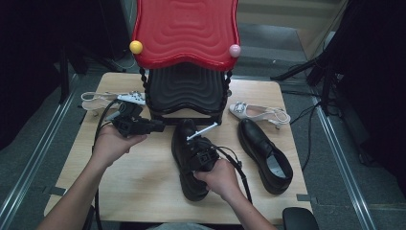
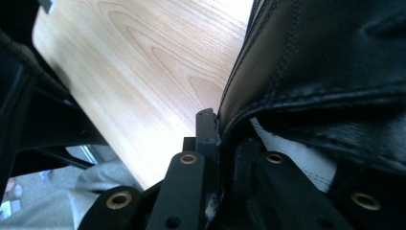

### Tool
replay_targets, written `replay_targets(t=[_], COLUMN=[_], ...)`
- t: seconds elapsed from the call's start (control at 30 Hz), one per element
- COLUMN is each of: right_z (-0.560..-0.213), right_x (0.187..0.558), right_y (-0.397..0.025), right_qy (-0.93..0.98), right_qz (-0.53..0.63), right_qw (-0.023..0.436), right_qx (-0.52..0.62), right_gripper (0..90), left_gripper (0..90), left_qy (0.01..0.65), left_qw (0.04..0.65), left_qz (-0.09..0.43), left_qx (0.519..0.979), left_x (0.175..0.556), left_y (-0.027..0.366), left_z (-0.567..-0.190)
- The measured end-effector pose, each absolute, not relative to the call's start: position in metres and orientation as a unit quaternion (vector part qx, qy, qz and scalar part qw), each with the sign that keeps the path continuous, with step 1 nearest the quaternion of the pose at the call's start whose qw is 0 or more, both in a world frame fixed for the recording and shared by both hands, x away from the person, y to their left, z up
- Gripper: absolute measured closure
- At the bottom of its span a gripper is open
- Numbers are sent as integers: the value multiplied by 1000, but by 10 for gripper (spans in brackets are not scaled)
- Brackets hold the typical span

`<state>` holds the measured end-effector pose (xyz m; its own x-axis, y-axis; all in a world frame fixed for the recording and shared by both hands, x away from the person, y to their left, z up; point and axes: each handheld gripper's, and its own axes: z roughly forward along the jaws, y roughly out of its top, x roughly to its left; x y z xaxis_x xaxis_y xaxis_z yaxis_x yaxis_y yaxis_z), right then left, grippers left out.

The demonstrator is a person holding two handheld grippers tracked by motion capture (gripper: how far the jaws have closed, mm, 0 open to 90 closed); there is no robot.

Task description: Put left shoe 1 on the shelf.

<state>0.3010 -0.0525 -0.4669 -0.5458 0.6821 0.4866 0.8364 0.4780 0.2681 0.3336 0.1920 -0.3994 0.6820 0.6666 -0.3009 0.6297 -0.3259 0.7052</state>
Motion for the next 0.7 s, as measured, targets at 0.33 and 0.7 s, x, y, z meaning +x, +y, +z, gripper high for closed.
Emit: replay_targets(t=[0.33,0.7], right_z=[-452,-425], right_x=[309,309], right_y=[-82,-101], right_qy=[-838,-821], right_qz=[-276,-313], right_qw=[163,184], right_qx=[-441,-441], right_gripper=[876,875], left_gripper=[762,856], left_qy=[391,365], left_qw=[439,450], left_qz=[12,41], left_qx=[809,814], left_x=[347,351], left_y=[194,191], left_z=[-369,-317])
